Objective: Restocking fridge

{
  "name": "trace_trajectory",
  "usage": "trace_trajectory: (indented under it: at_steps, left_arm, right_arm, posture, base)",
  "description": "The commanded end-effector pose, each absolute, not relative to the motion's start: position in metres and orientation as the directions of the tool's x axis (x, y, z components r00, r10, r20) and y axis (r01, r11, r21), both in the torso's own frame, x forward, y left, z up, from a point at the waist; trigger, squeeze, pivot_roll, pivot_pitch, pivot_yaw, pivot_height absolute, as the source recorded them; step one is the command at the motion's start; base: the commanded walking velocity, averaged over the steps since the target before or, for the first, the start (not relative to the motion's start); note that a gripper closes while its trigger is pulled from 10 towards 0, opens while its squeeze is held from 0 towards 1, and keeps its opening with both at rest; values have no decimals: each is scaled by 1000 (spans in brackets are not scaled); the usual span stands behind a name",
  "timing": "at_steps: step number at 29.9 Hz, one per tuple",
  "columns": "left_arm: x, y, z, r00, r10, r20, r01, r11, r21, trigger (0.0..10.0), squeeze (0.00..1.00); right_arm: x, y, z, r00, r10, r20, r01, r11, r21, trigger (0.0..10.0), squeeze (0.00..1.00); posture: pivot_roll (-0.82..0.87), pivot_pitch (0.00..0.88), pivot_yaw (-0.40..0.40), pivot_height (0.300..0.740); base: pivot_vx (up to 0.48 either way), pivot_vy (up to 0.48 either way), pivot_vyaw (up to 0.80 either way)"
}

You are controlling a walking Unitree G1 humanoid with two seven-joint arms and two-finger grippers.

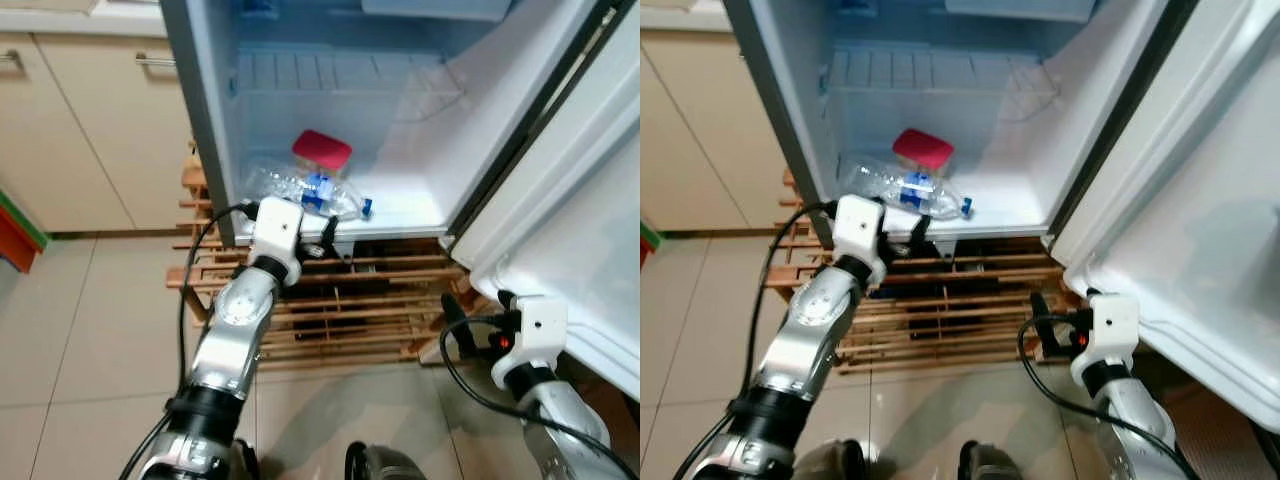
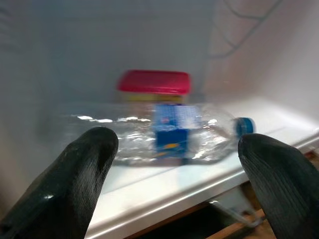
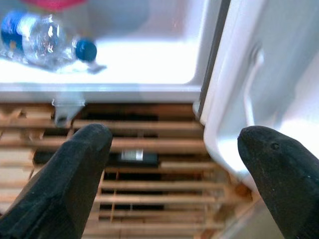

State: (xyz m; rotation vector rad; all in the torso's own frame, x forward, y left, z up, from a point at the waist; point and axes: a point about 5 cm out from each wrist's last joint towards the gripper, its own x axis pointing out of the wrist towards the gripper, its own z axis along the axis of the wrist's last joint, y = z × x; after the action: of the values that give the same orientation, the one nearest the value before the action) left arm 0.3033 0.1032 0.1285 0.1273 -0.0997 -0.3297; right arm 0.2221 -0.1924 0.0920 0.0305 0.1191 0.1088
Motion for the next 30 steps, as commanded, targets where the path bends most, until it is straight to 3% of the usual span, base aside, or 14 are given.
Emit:
trace_trajectory:
  at_steps: [1,7,12,21,25,30]
  left_arm:
    - [291,106,135,940,-320,116,299,939,169,10000,0]
    - [256,137,115,978,-209,20,203,966,161,10000,0]
    - [240,136,80,970,-222,-99,235,962,142,10000,0]
    - [269,131,111,981,-192,-23,194,975,105,10000,0]
    - [280,127,120,980,-200,-9,200,969,148,10000,0]
    - [284,119,131,977,-210,35,205,974,98,10000,0]
  right_arm:
    - [227,-197,94,991,72,-114,-68,997,43,10000,0]
    - [237,-192,105,997,49,-55,-47,998,39,10000,0]
    - [249,-181,99,997,62,-50,-60,997,54,10000,0]
    - [266,-171,99,997,67,-38,-64,995,80,10000,0]
    - [268,-170,97,997,69,-32,-67,995,76,10000,0]
    - [270,-167,96,996,81,-33,-78,994,73,10000,0]
  posture:
    - [-17,61,-66,740]
    - [24,49,-64,740]
    - [54,43,-56,740]
    - [74,32,-43,740]
    - [65,35,-37,740]
    - [54,37,-37,740]
  base:
    - [0,0,0]
    - [0,0,0]
    - [0,0,0]
    - [0,0,717]
    - [0,0,0]
    - [0,198,0]
